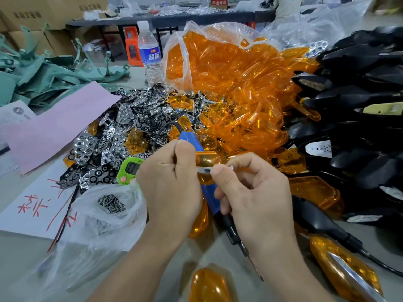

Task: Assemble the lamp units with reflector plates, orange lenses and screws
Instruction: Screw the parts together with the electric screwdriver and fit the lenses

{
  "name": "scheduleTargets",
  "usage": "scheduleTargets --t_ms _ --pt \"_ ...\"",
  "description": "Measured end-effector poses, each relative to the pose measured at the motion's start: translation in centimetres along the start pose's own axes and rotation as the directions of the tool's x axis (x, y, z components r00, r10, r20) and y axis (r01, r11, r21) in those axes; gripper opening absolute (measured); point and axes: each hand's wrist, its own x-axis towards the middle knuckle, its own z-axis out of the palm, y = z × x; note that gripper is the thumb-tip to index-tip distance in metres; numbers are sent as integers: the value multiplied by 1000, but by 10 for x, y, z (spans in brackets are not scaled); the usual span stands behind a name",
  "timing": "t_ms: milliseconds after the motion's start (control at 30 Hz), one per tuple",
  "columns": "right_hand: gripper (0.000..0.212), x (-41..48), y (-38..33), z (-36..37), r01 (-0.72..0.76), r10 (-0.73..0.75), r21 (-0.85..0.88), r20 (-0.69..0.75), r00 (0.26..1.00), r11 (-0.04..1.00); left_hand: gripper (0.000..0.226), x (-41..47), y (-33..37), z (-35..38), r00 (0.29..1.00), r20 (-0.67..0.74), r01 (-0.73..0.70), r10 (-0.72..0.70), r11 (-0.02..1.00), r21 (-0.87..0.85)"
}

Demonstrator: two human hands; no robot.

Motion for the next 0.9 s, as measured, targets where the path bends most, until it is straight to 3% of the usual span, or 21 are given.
scheduleTargets --t_ms 100,167,233,333,500,633,733,900 --pt "32 3 2 -3 -10 4 -95 -72 997 995 36 0 0 -1 1000 -26 -5 4 999 -40" --pt "24 7 3 -5 -47 46 -57 -8 999 997 35 -1 -1 -2 999 -36 -10 8 998 -60" --pt "15 9 1 -6 -106 100 50 107 989 993 35 -3 -1 -3 999 -41 -1 -3 996 -85" --pt "28 10 -3 -10 -271 164 317 327 931 909 37 -3 -1 -3 998 -34 41 -48 985 -168" --pt "27 14 -4 -19 -347 163 458 393 905 818 37 -3 1 -3 999 17 41 -38 973 -229" --pt "27 16 -4 -23 -294 138 449 347 928 844 30 -1 4 -5 979 198 6 57 953 -304" --pt "39 17 -3 -26 -268 132 468 302 944 842 22 -1 5 -9 902 398 41 170 882 -470" --pt "41 22 -1 -32 -345 195 455 345 918 821 25 11 -5 -4 860 509 237 42 851 -469"
